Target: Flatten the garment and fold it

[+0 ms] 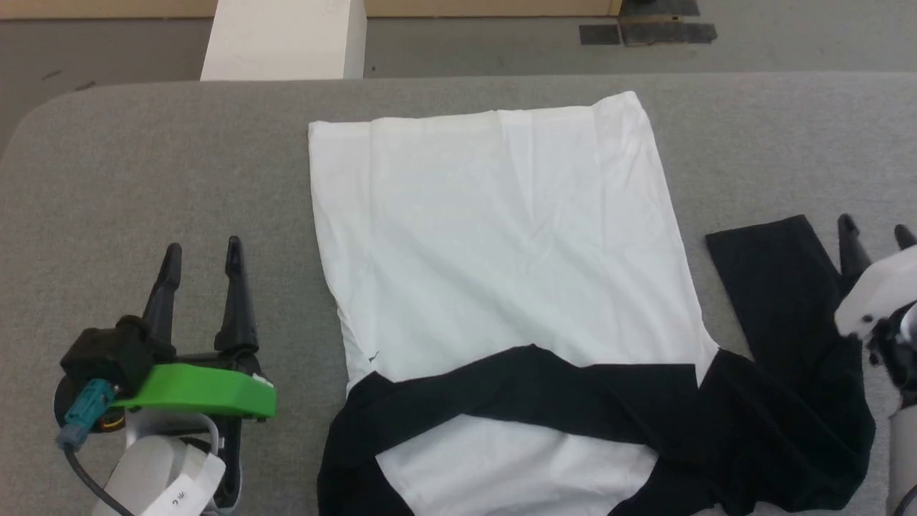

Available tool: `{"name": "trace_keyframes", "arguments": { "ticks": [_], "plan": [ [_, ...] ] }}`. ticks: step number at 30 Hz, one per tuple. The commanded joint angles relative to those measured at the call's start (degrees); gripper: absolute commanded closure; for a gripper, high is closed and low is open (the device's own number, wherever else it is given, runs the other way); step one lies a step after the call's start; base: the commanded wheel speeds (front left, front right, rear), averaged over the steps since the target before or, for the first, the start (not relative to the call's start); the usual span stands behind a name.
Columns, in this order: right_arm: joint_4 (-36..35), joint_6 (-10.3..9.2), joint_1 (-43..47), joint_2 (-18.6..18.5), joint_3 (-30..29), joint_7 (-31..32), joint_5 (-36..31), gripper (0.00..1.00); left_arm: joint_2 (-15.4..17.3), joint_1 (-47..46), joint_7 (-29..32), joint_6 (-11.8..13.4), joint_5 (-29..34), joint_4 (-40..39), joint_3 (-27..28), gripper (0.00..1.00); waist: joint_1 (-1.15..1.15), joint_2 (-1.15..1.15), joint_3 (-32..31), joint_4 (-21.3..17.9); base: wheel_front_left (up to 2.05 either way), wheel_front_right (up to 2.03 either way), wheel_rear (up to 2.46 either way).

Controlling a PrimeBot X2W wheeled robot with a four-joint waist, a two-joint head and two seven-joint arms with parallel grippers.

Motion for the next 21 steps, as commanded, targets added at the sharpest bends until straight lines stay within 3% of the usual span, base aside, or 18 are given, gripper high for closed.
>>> {"name": "trace_keyframes", "arguments": {
  "ticks": [1,7,18,19,21],
  "plan": [
    [2.12,-0.09,-2.5,-0.93,-0.39,1.44,-0.53,0.0,-0.8,0.69,-0.21,-1.0,1.43,0.03,1.12,0.0,0.0,0.44,2.13,1.26,0.0,0.0,0.0],
    [10.83,-0.09,-9.56,-4.07,-1.28,8.79,-1.8,0.0,-4.05,-0.49,-0.21,-4.66,4.61,1.29,4.51,0.0,0.0,0.44,5.6,2.5,0.0,0.0,0.0],
    [19.09,-0.09,-14.26,-5.62,0.99,21.91,-1.95,0.0,-7.85,-1.86,-0.21,-9.05,8.32,3.62,8.14,0.0,0.0,0.44,8.0,3.46,0.0,0.0,0.0],
    [19.48,-0.09,-14.2,-5.63,1.15,23.56,-1.9,0.4,-8.06,-1.85,-0.21,-9.29,8.52,3.75,8.42,0.0,0.0,0.44,7.98,3.49,0.0,0.0,0.0],
    [19.61,-0.09,-13.96,-5.7,1.33,26.35,-1.83,0.93,-8.54,-1.81,-0.21,-9.8,8.93,3.99,9.01,0.0,0.0,0.44,7.89,3.56,0.0,0.0,0.0]
  ]
}}
